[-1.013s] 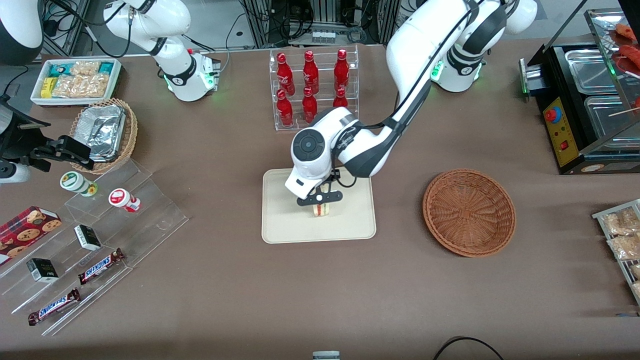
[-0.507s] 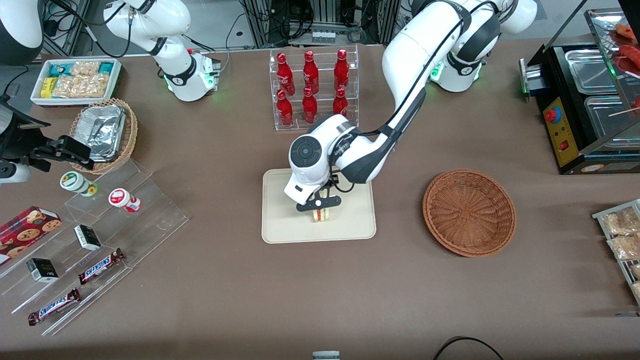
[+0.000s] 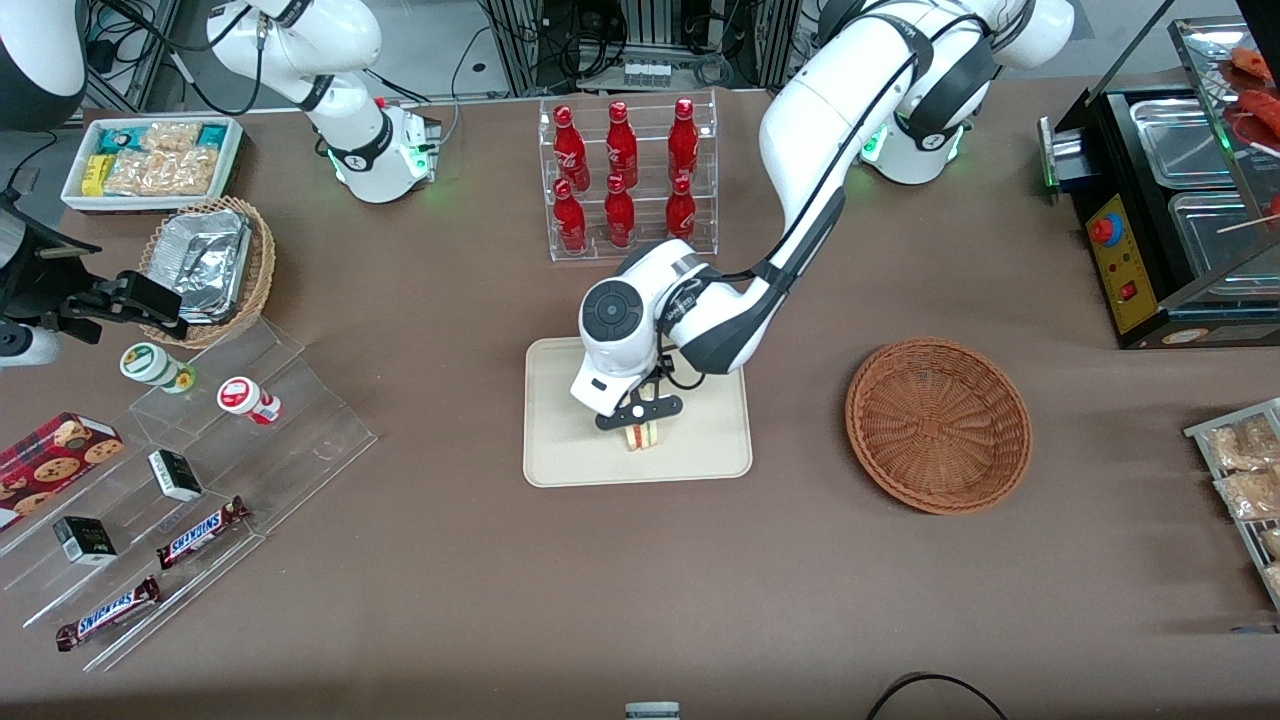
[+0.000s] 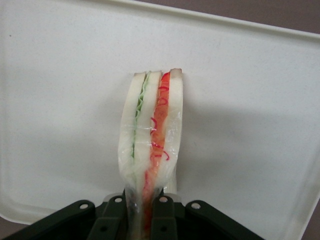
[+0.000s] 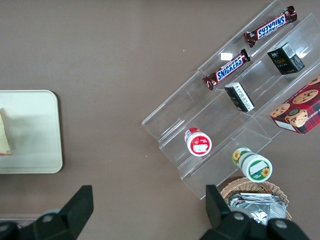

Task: Place sandwich from basket to tray
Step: 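Lower the sandwich onto the cream tray and open the left gripper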

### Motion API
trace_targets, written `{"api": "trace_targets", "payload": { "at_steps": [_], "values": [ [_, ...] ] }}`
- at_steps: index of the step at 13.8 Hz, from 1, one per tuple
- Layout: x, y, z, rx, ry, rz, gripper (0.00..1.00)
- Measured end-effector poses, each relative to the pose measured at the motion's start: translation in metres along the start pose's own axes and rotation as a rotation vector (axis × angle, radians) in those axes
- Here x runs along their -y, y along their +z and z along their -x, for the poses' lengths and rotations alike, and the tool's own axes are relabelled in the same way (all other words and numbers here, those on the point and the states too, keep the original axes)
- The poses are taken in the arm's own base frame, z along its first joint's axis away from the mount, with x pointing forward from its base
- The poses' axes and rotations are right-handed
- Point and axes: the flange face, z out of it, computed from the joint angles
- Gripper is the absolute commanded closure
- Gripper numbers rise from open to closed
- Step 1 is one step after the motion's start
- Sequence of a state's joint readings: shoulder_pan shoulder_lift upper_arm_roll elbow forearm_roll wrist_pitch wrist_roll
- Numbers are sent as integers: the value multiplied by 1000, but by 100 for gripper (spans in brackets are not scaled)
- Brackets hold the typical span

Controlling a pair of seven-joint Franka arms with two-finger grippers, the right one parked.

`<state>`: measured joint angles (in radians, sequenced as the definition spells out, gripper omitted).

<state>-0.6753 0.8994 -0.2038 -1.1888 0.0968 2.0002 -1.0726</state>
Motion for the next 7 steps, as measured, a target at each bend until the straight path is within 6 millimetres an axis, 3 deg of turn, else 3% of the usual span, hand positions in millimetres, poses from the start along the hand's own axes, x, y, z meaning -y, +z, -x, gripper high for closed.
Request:
{"api": "trace_targets", "payload": {
  "at_steps": [1, 7],
  "values": [
    [-1, 0, 0, -3, -3, 5, 0],
    [-4, -8, -2, -12, -8, 23, 0]
  ]
}}
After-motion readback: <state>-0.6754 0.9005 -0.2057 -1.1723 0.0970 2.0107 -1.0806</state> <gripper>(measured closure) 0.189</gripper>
